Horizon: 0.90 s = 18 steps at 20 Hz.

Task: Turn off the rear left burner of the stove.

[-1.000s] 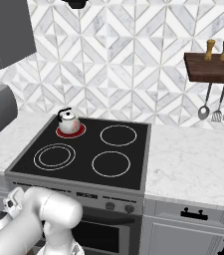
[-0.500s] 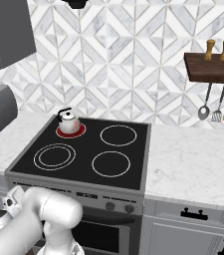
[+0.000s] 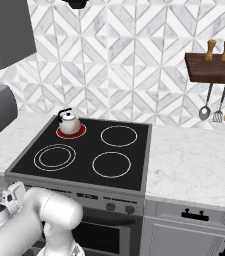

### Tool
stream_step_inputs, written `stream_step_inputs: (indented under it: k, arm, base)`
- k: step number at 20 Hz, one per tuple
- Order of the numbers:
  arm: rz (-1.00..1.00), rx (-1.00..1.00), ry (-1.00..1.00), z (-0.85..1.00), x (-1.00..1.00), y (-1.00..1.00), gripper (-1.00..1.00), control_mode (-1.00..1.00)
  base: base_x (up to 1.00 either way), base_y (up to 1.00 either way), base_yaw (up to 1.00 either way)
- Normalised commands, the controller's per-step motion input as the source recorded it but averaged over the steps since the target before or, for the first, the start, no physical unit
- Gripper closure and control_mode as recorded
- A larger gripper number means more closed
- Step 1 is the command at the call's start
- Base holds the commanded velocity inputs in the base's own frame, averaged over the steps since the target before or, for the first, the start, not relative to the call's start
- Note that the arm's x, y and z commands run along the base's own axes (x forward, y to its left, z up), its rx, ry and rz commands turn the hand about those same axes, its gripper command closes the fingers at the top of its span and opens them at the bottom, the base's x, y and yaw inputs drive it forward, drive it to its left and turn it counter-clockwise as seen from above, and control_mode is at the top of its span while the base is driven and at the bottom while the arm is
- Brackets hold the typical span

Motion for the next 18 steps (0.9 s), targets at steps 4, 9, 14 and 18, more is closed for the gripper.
stream_step_inputs:
  k: [4, 9, 14, 18]
  arm:
    - [-0.20, 0.56, 0.00, 0.20, 0.00, 0.00, 1.00, -1.00]
    - [-0.19, 0.59, 0.00, 0.25, 0.00, 0.00, 1.00, -1.00]
    - [-0.19, 0.61, 0.00, 0.30, 0.00, 0.00, 1.00, -1.00]
    - [-0.19, 0.65, 0.00, 0.31, 0.01, 0.00, 1.00, -1.00]
  base:
    - [0.00, 0.00, 0.00]
    - [0.00, 0.00, 0.00]
    - [0.00, 0.00, 0.00]
    - [0.00, 0.00, 0.00]
